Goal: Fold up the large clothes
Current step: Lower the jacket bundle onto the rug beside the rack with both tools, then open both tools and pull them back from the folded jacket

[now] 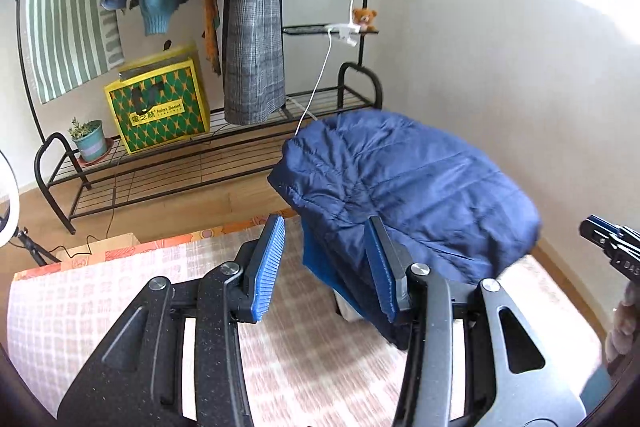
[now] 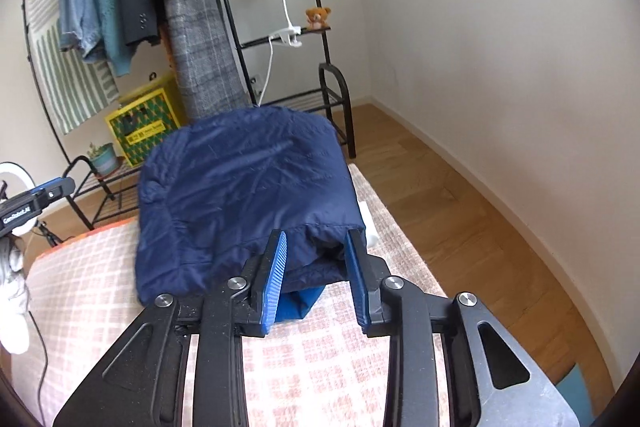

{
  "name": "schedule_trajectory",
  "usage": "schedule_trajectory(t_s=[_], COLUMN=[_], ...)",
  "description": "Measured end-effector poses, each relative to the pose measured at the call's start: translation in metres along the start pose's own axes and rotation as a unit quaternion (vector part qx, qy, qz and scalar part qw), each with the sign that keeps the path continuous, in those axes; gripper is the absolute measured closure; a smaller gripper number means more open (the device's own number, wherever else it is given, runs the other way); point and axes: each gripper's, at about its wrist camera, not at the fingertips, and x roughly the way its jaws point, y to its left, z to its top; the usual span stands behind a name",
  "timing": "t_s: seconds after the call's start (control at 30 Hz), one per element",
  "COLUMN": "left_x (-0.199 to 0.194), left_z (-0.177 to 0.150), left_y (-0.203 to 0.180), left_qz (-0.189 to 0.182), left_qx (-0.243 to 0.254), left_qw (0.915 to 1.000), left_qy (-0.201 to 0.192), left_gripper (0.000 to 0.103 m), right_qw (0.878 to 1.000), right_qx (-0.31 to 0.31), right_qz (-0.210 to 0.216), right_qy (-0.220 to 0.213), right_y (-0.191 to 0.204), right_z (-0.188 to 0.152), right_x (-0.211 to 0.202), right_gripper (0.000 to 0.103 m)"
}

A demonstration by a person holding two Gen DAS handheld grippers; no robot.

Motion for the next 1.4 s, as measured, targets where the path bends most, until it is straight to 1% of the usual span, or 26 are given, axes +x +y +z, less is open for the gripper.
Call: schedule_trajectory(t_s=[0.2,0.3,0.37,0.47,0.53,0.63,0.8,0.87,0.9,1.0,1.07,1.13,1.27,1.3,1.33,1.37,1.4], left_x=[-0.078,-0.116,-0.141,-0.182,-0.206,-0.241,-0.291,-0.307,-0.314,-0.330,-0.339,-0.341,-0.343,-0.342,-0.341,-0.340,-0.337], left_z=[0.000,-0.004,-0.009,-0.017,-0.025,-0.036,-0.060,-0.071,-0.078,-0.095,-0.111,-0.125,-0.154,-0.160,-0.167,-0.173,-0.177], left_y=[-0.002,-0.001,0.001,0.003,0.006,0.012,0.035,0.043,0.048,0.059,0.070,0.081,0.095,0.098,0.102,0.106,0.109], left_qz=[-0.013,-0.024,-0.029,-0.033,-0.039,-0.038,-0.048,-0.046,-0.044,-0.031,-0.029,-0.029,0.001,0.007,0.010,0.010,0.009], left_qx=[-0.004,-0.009,-0.009,-0.003,0.000,0.008,-0.013,-0.015,-0.013,-0.007,-0.010,-0.014,-0.004,-0.002,-0.005,-0.012,-0.017], left_qw=[0.9995,0.9989,0.9984,0.9976,0.9969,0.9956,0.9938,0.9935,0.9933,0.9933,0.9939,0.9947,0.9951,0.9950,0.9950,0.9951,0.9952], left_qy=[-0.028,-0.038,-0.047,-0.060,-0.068,-0.085,-0.100,-0.103,-0.106,-0.111,-0.106,-0.097,-0.099,-0.099,-0.099,-0.097,-0.096], left_gripper=[0.059,0.059,0.059,0.059,0.059,0.059,0.059,0.059,0.059,0.059,0.059,0.058,0.044,0.043,0.040,0.035,0.032], right_qw=[0.999,0.998,0.996,0.994,0.992,0.990,0.988,0.987,0.987,0.984,0.983,0.983,0.981,0.981,0.981,0.981,0.982], right_qx=[-0.013,-0.039,-0.057,-0.073,-0.085,-0.093,-0.100,-0.106,-0.108,-0.117,-0.122,-0.123,-0.135,-0.135,-0.135,-0.134,-0.133], right_qz=[-0.002,-0.019,-0.026,-0.030,-0.032,-0.032,-0.023,-0.020,-0.016,-0.008,-0.006,-0.003,0.003,0.002,0.001,0.002,0.004], right_qy=[-0.030,-0.045,-0.060,-0.079,-0.090,-0.099,-0.113,-0.119,-0.121,-0.131,-0.137,-0.139,-0.137,-0.136,-0.137,-0.137,-0.137], right_y=[0.025,0.046,0.062,0.084,0.101,0.123,0.158,0.171,0.176,0.198,0.211,0.221,0.244,0.247,0.253,0.256,0.259], right_z=[0.011,0.013,0.012,0.010,0.006,-0.002,-0.018,-0.024,-0.028,-0.041,-0.051,-0.061,-0.082,-0.085,-0.090,-0.094,-0.098], right_x=[-0.066,-0.099,-0.125,-0.159,-0.182,-0.208,-0.242,-0.249,-0.252,-0.261,-0.266,-0.267,-0.255,-0.254,-0.249,-0.247,-0.242], right_gripper=[0.074,0.070,0.070,0.068,0.064,0.064,0.064,0.056,0.049,0.048,0.045,0.037,0.035,0.031,0.026,0.024,0.024])
